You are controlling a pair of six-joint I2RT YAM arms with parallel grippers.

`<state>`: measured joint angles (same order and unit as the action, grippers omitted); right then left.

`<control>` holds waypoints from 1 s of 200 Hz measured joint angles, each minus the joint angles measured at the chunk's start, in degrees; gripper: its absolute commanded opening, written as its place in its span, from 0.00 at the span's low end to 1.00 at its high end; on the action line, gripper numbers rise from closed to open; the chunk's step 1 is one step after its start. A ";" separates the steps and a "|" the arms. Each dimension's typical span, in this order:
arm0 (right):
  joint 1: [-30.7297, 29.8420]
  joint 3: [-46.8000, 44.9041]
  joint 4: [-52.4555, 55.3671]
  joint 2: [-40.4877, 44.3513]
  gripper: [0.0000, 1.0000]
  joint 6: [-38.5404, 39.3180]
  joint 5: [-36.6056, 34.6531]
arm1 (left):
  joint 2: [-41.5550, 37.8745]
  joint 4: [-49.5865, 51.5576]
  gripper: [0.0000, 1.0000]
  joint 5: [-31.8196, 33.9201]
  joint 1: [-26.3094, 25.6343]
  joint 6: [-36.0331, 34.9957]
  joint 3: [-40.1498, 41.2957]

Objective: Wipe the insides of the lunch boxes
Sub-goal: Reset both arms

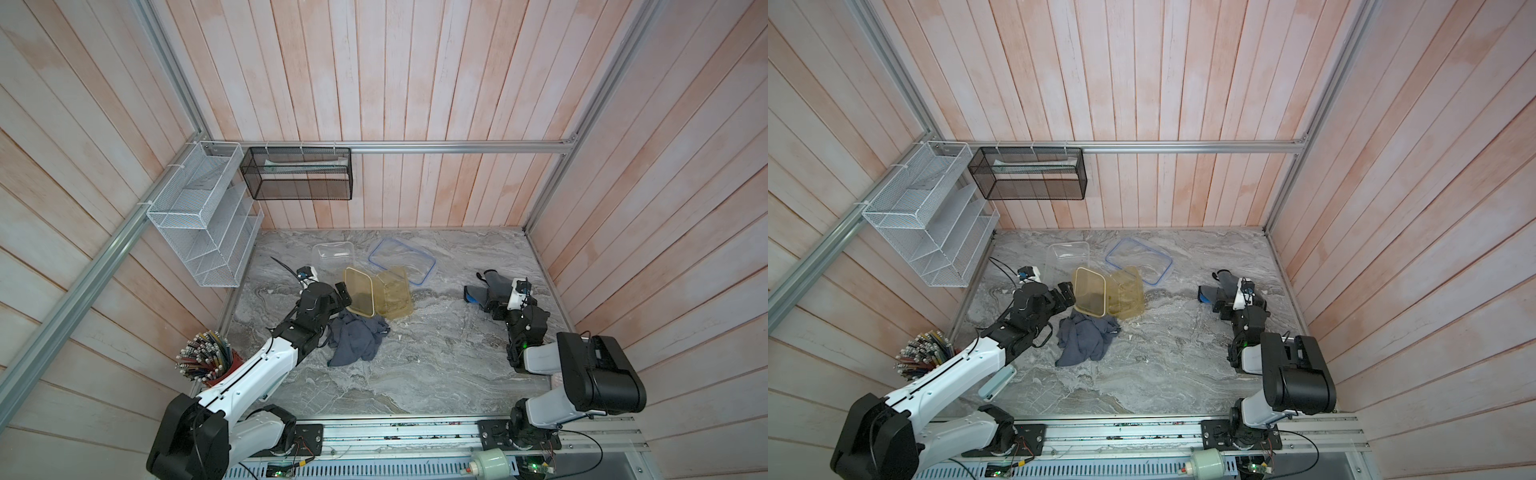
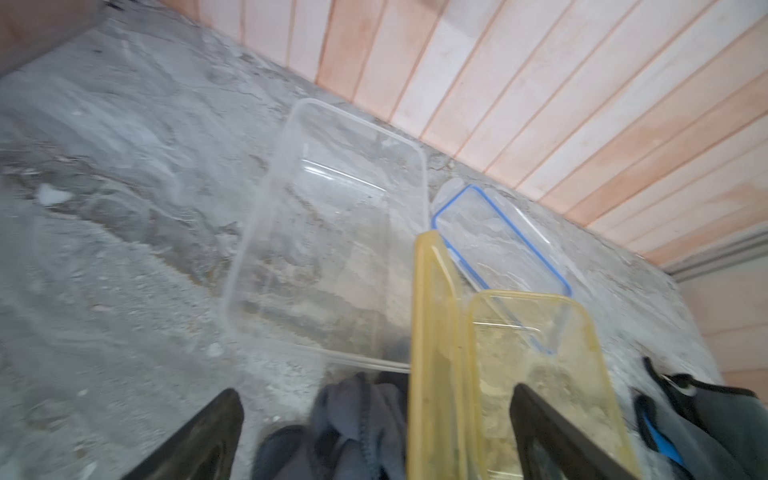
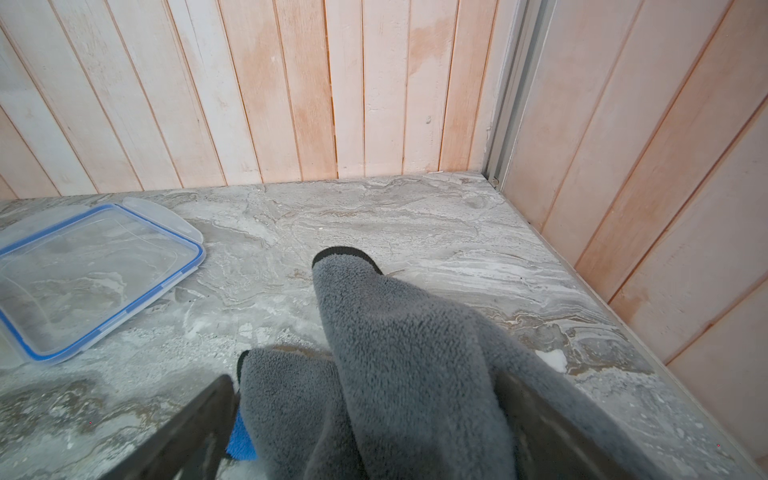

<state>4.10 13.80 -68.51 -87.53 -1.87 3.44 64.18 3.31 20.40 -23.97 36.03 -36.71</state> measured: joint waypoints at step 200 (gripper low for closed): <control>0.00 0.00 0.00 0.00 0.98 0.00 0.00 | 23.69 -67.76 1.00 -9.44 25.09 -29.68 25.40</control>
<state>4.10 13.80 -68.51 -87.53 -1.87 3.44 87.88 -64.45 10.96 1.13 6.35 -11.31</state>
